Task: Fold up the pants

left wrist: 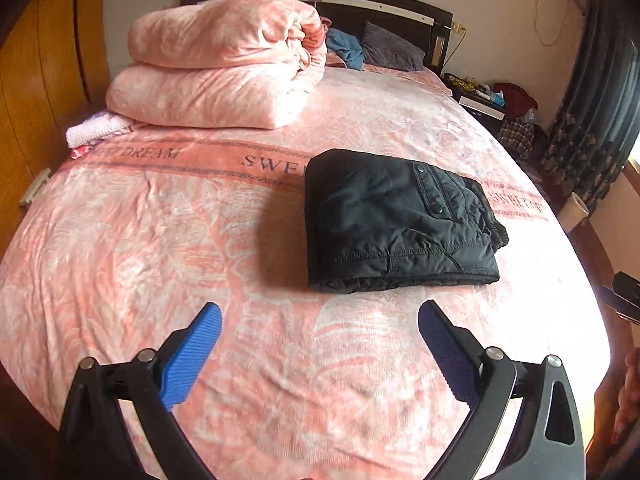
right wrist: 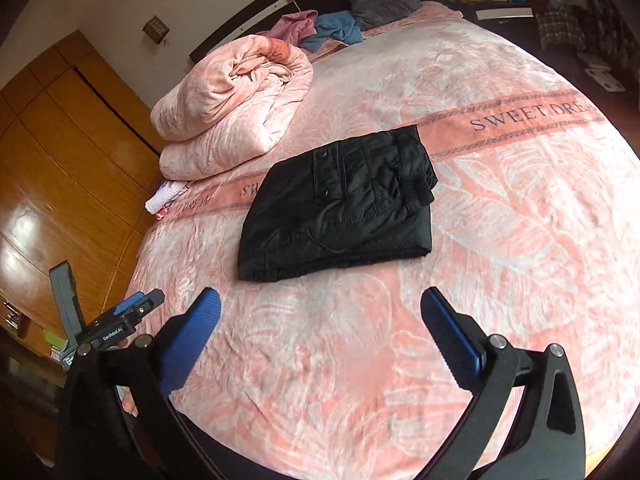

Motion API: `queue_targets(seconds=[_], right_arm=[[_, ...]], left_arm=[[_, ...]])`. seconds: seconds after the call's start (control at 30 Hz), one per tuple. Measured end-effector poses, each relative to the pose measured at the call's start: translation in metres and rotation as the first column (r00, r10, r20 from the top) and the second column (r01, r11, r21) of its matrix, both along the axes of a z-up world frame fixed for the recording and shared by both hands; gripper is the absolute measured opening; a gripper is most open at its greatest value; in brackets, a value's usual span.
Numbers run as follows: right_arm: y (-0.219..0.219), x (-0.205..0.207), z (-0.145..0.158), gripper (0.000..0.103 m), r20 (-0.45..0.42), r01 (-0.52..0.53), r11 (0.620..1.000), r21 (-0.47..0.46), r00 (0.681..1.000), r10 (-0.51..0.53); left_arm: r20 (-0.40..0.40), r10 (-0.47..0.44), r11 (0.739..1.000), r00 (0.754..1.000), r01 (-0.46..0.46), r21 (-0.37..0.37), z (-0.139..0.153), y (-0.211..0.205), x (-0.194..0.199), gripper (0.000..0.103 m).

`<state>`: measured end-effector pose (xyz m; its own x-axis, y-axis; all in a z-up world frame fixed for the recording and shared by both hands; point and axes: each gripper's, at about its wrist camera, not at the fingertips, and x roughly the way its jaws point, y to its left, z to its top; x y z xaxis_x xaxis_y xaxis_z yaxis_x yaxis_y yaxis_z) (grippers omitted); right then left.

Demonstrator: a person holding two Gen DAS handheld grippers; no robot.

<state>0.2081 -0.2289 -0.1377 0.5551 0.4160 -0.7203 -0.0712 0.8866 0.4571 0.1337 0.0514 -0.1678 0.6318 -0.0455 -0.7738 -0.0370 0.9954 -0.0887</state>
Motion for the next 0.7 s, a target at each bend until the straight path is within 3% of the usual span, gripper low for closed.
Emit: queue_targets(seconds=[0.3, 0.53, 0.7], right_arm=[[0.038, -0.165, 0.096, 0.1, 0.158, 0.02, 0.984, -0.175, 0.987, 0.008], [0.062, -0.239, 0.139, 0.1, 0.275, 0.057, 0.945, -0.321, 0.961, 0.036], [0.068, -0.272, 0.157, 0.1, 0.313, 0.116, 0.914, -0.388, 0.95, 0.013]], left_arm=[[0.182, 0.027, 0.998, 0.983, -0.038, 0.057, 0.107, -0.035, -0.156, 0.099], [0.249, -0.027, 0.997, 0.968, 0.01, 0.072, 0.156, -0.059, -0.237, 0.099], [0.277, 0.006, 0.999, 0.961, -0.018, 0.043, 0.176, -0.053, -0.273, 0.099]])
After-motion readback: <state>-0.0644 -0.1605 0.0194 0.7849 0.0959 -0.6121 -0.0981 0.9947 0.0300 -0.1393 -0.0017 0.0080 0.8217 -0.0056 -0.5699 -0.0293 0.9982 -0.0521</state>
